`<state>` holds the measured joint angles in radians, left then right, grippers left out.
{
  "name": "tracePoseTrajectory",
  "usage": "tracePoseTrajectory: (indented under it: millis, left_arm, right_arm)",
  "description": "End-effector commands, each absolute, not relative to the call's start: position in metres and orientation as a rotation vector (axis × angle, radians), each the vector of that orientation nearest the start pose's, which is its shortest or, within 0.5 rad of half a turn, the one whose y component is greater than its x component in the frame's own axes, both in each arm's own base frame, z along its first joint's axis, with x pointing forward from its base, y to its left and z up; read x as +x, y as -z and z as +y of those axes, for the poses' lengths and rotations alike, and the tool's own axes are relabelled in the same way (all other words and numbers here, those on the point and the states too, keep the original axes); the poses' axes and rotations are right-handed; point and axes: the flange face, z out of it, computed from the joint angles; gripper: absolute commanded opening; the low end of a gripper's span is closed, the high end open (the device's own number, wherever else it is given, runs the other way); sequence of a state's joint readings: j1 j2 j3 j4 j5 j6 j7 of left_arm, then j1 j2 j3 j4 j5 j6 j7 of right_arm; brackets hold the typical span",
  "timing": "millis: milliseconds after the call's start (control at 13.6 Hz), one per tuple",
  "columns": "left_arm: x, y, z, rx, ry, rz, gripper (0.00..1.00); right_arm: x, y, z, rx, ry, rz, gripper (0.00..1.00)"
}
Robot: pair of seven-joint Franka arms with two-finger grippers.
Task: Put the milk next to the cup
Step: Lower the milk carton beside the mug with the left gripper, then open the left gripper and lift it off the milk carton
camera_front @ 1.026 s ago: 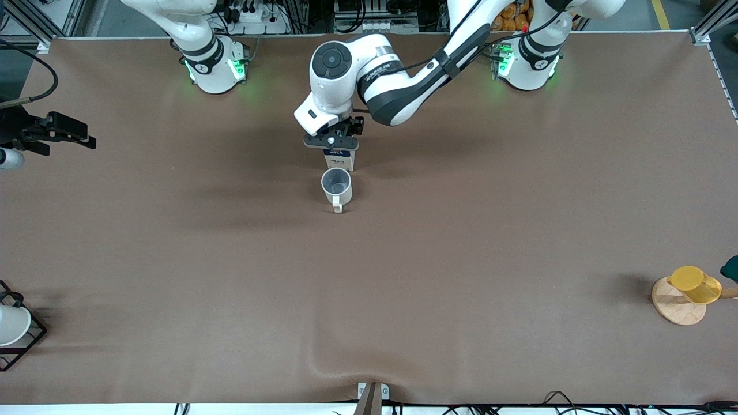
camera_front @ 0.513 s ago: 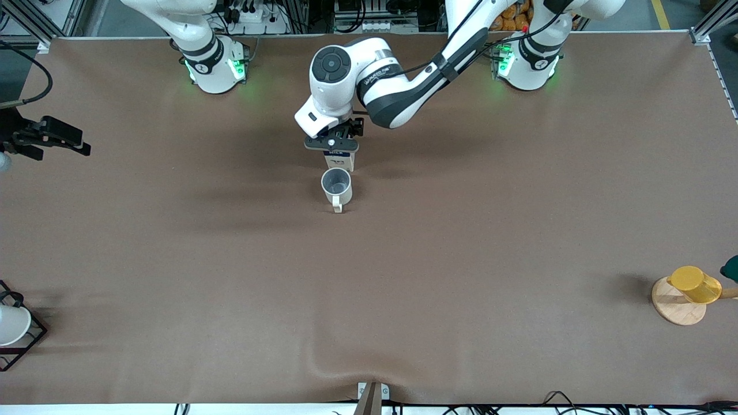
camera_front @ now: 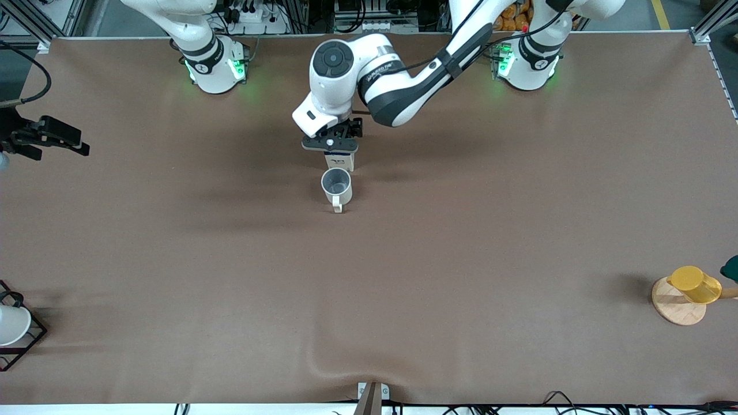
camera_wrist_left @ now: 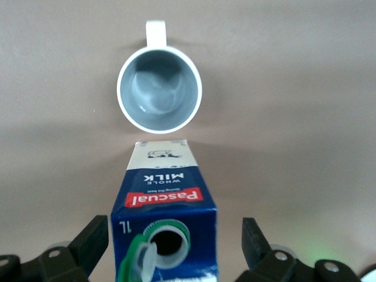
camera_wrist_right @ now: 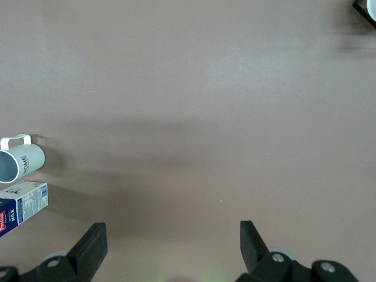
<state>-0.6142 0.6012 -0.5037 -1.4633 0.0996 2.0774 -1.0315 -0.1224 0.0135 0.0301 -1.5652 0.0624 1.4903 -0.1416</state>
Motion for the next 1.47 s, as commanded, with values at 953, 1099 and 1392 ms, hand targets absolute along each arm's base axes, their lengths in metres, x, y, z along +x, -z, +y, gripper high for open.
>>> tracePoseTrajectory:
  millis: [953,1099,1392]
  left_arm:
    - [0.466,-0.653,-0.329,-3.118,0.207,-0.369,1.0]
    - [0.476,-0.666,-0.277,-3.071,0.17,-0.32,1.0]
    - [0.5,-0.676,-0.193,-3.058,0.116,-0.376,1.0]
  right_arm:
    - [0.53,-0.653,-0.054,-3.127,0.056,-0.035,1.0]
    - [0.529,-0.65,-0.055,-3.127,0.055,-0.03,1.0]
    - [0.53,-0.651,-0.056,-3.125,0.061,-0.027,1.0]
